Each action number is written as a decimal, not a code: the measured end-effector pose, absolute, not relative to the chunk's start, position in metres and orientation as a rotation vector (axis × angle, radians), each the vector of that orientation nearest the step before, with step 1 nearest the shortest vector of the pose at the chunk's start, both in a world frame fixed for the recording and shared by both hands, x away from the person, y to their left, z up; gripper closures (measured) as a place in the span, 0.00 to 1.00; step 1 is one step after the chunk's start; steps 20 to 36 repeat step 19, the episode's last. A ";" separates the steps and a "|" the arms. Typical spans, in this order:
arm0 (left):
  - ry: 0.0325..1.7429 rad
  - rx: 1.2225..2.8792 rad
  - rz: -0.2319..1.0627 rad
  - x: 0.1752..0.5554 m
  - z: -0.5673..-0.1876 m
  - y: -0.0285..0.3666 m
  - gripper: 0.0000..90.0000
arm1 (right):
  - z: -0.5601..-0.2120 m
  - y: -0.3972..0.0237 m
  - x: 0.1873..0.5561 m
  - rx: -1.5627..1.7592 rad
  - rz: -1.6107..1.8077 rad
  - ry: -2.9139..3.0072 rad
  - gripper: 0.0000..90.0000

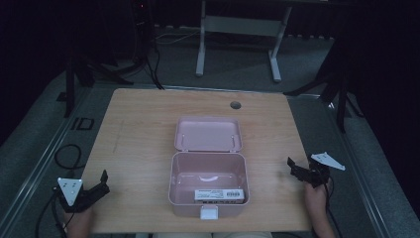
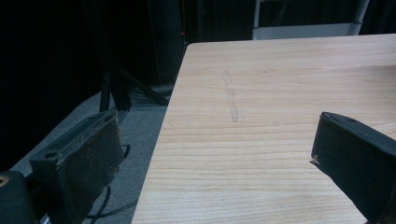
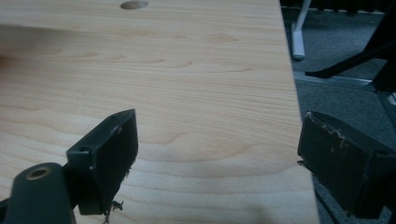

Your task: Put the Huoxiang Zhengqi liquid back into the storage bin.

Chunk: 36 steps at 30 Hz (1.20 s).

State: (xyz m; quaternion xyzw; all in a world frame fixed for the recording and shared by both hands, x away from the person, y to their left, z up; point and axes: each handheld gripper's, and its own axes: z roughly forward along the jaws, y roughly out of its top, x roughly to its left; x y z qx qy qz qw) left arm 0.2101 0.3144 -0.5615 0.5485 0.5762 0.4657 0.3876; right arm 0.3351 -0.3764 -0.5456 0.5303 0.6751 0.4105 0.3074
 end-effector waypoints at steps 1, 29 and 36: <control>1.465 1.398 1.187 0.210 -0.562 0.314 0.02 | -0.546 -0.377 0.335 1.408 1.090 1.778 0.13; 1.462 1.389 1.189 0.209 -0.561 0.315 0.02 | -0.548 -0.384 0.338 1.471 1.054 1.762 0.14; 1.462 1.389 1.189 0.209 -0.561 0.315 0.02 | -0.548 -0.384 0.338 1.471 1.054 1.762 0.14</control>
